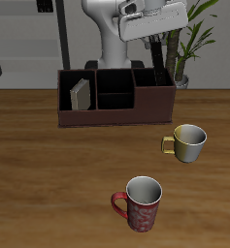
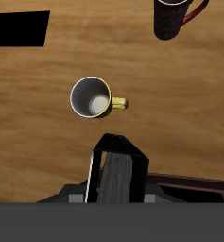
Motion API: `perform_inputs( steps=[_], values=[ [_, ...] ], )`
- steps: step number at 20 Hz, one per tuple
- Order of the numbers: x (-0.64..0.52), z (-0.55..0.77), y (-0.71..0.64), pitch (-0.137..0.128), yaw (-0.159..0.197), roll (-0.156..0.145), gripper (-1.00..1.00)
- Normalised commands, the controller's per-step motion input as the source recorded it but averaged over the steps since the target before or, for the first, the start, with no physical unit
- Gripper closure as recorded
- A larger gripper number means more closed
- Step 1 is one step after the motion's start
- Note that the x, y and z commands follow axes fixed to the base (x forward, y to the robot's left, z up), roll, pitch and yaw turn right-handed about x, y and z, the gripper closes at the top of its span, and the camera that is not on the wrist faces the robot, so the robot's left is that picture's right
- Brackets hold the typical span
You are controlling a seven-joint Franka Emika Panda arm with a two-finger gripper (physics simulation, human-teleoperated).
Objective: Place the yellow book into the back desk caddy's left compartment and place the black book into the back desk caddy's right compartment
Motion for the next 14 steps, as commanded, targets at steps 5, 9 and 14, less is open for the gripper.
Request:
perform_inputs(
  steps=[5,9,14],
  values=[
    [-0.2,0.02,-0.16,-0.012,-0.019,-0.035,1.0],
    [-0.26,-0.03,-0.18,0.003,-0.05,-0.02,1.0],
    [-0.35,-0.03,-0.07,-0.009,-0.068,-0.004,1.0]
  ],
)
